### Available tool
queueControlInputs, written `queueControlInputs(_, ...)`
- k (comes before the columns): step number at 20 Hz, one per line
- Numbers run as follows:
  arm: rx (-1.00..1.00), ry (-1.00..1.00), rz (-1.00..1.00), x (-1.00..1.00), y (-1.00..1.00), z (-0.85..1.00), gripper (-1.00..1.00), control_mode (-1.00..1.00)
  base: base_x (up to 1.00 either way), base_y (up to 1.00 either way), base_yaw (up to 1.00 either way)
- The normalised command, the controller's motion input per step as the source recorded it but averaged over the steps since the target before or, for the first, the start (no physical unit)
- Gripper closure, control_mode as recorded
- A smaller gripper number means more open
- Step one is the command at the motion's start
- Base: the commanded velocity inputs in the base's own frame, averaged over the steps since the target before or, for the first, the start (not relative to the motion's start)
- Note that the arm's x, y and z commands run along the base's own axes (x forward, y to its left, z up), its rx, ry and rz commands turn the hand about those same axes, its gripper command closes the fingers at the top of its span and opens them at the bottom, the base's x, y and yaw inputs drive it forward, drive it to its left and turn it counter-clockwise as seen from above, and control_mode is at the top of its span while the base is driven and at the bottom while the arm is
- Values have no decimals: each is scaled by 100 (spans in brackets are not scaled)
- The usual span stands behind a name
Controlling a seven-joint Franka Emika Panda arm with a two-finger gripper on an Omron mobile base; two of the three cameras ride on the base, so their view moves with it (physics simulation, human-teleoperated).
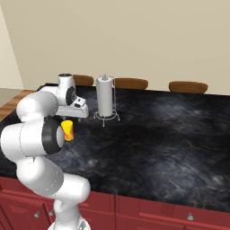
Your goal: Pick the tupperware and cup and place them in the sink. Then turn on the water.
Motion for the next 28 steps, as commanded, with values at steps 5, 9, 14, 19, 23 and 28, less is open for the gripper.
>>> queueControlInputs(5,0,1,0,0,0,-14,-100,-100,0,0,0)
queueControlInputs(9,0,1,0,0,0,-11,-100,-100,0,0,0)
queueControlInputs(14,0,1,0,0,0,-14,-100,-100,0,0,0)
queueControlInputs(19,0,1,0,1,0,-15,-100,-100,0,0,0)
queueControlInputs(23,0,0,0,14,0,-11,-100,-100,0,0,0)
queueControlInputs(28,0,0,0,16,0,-10,-100,-100,0,0,0)
